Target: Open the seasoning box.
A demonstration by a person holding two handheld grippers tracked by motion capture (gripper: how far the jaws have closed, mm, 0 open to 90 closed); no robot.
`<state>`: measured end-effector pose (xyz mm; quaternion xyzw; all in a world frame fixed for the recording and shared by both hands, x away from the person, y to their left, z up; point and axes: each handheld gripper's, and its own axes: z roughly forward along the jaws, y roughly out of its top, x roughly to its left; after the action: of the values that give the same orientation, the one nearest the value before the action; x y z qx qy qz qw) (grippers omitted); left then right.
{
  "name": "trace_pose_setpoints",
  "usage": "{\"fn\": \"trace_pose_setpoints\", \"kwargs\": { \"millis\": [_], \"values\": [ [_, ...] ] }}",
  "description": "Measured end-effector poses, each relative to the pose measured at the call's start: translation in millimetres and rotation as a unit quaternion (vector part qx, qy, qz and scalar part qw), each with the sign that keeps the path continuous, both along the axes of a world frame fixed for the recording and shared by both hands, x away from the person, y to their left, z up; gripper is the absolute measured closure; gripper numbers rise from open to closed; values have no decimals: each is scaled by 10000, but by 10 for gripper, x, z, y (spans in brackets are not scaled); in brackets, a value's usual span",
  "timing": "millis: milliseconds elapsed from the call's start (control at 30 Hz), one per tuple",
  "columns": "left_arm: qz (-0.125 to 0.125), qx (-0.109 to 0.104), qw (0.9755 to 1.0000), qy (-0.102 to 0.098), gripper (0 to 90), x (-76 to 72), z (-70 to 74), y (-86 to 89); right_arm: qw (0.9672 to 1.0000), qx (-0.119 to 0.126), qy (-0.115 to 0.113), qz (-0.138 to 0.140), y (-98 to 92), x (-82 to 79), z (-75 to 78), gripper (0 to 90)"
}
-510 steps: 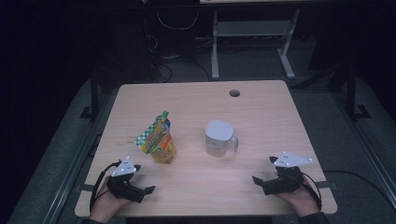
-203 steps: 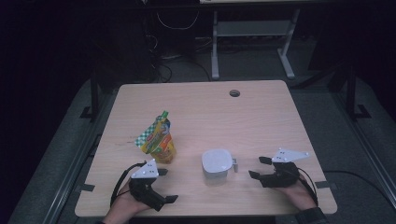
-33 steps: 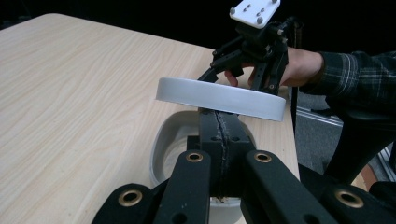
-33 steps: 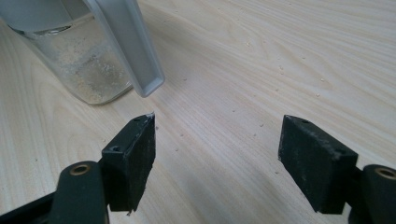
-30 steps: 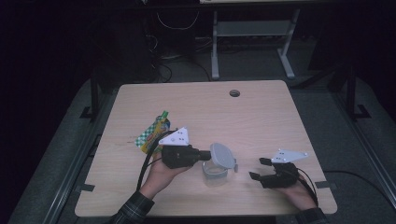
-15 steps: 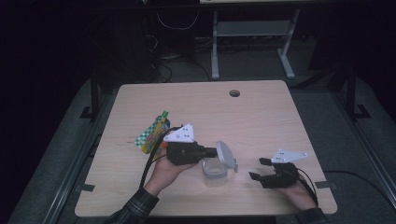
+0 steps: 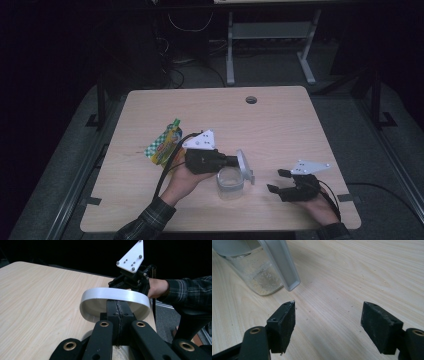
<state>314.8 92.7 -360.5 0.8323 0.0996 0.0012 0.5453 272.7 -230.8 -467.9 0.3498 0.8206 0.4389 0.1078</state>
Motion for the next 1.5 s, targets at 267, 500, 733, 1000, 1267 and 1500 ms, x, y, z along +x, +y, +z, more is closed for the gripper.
{"fn": "trace_pose_setpoints", "kwargs": {
  "millis": [267,500,733,1000,1267,1500],
  "values": [
    [-45,-41,10000,1,900,36,8,-72,10000,17,16,-9,-8,-1,-2,275],
    [-57,-36,10000,22,900,34,5,-91,10000,17,18,-3,-11,-1,-4,274],
    [-26,25,10000,48,900,30,-1,-49,10000,0,15,10,-4,-3,-8,275],
    [86,59,9998,154,900,25,-7,67,10000,7,10,15,-2,-8,-5,274],
    [200,84,9995,239,900,1,-17,171,10000,24,4,16,-5,-9,-5,272],
    [324,140,9990,264,899,-41,-33,278,10000,21,5,19,-3,-11,-8,272]
  ]
}}
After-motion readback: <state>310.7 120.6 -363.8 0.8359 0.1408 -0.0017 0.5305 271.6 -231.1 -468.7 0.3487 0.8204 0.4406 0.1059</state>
